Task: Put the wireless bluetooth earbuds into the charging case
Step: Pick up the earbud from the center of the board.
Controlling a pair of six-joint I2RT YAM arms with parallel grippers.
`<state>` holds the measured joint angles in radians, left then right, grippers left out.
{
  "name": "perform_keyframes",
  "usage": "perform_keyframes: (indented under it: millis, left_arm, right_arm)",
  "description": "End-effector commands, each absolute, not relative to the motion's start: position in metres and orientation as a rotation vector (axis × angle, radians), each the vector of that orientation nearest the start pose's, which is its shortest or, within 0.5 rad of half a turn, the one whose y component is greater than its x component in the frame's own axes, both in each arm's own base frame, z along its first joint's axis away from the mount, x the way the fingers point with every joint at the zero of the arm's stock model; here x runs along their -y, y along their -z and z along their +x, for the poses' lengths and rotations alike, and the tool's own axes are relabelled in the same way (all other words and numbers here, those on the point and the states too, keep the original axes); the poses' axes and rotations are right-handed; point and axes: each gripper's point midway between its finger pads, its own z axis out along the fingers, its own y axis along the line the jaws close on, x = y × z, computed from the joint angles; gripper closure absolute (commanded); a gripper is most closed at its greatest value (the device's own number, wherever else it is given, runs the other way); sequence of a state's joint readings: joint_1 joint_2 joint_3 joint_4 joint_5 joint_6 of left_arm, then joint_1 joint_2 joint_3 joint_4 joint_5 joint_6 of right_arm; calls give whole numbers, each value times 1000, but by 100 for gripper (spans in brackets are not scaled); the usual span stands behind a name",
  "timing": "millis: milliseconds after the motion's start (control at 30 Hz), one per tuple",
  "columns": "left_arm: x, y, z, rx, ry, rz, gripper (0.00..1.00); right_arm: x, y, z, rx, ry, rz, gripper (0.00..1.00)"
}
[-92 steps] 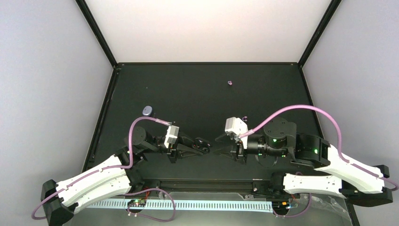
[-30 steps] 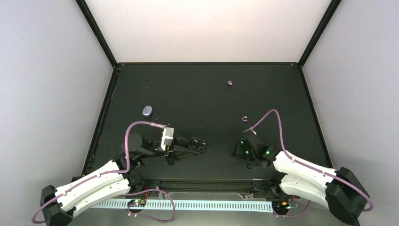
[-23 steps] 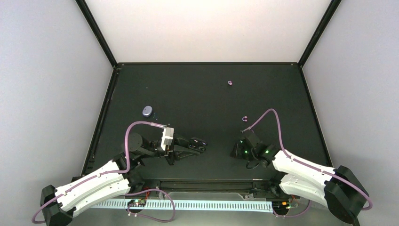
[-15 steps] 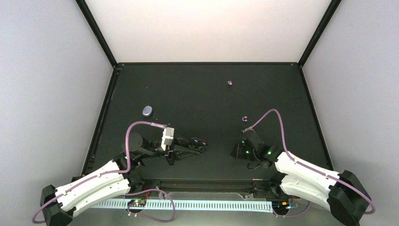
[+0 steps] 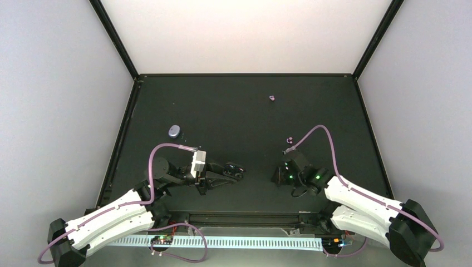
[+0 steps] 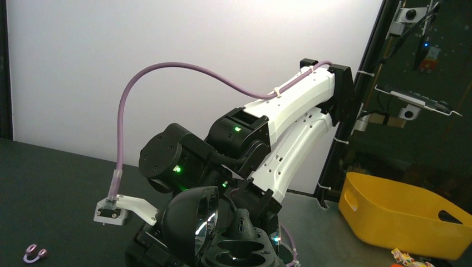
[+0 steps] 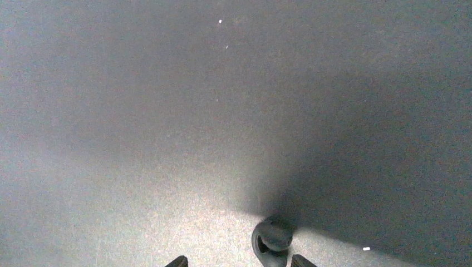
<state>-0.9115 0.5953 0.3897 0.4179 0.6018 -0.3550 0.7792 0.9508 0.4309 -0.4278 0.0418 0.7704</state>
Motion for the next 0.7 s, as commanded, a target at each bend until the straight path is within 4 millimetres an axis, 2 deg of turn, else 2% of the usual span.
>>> perform_keyframes:
  millis: [0, 100, 300, 667]
  left_arm:
    - [266, -324, 83, -1220, 1435, 927, 98]
    - [267, -324, 83, -1217, 1436, 930, 98]
    - [266, -325, 81, -1210, 1441, 934, 99]
    - [264, -326, 80, -1210, 1440, 932, 98]
  right_arm:
    - [-172, -45, 169, -2689, -599, 36, 51]
    - [-172, -34, 163, -2714, -614, 42, 50]
    - [-185, -28, 161, -2747, -675, 8, 48]
    - [-217, -40, 166, -2741, -831, -92, 48]
